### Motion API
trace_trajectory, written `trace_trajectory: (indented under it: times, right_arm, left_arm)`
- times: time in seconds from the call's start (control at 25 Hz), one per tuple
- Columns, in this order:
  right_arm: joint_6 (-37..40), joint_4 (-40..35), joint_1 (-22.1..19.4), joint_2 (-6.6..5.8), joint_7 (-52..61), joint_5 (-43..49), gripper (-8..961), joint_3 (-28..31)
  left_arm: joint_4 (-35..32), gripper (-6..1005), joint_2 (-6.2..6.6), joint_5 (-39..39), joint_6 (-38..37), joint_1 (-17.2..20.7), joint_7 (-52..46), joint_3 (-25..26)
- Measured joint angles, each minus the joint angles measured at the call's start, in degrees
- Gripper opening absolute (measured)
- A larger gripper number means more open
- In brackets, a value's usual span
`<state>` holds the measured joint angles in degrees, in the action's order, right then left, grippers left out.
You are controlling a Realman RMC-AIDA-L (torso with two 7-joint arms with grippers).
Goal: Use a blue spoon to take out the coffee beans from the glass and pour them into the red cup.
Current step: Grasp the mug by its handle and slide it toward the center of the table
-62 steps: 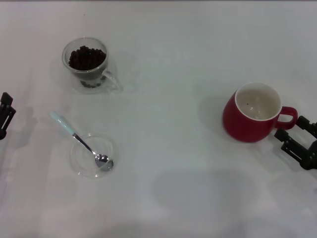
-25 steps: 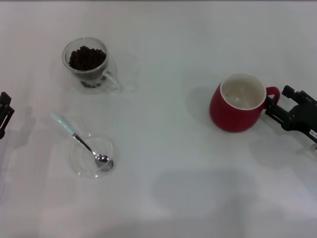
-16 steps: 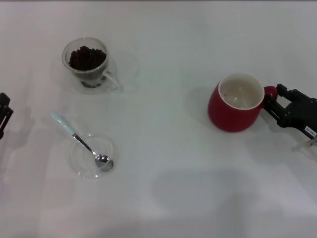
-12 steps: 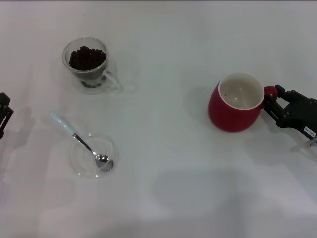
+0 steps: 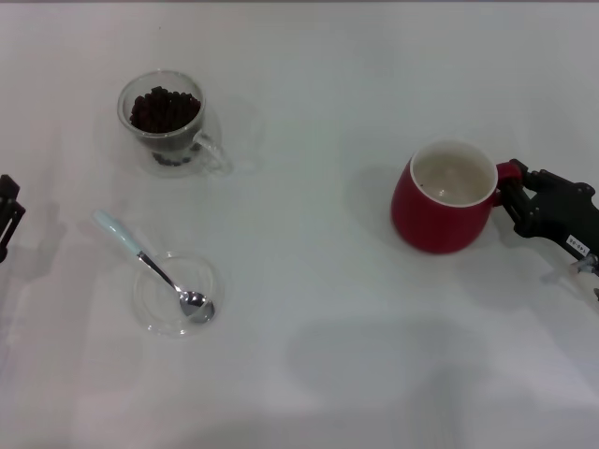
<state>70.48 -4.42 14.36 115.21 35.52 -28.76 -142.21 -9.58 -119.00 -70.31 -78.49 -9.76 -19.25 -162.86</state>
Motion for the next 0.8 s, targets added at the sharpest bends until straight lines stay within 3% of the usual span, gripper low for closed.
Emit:
trace_trajectory:
  times: [0.16,0.8]
  right_arm:
    - [-0.01,-0.68,-0.10,-0.01,0.00,0.21,203,-0.16]
    - [-0.09,-5.47,0.15,0.10,-3.84,3.49,202,-1.49]
  left_arm:
    - [0.00,874,0.00,0.00,0.00,0.00,0.00,0.00]
    - [0.00,873,0.00,0.00,0.01,0.00,0.00,0.00]
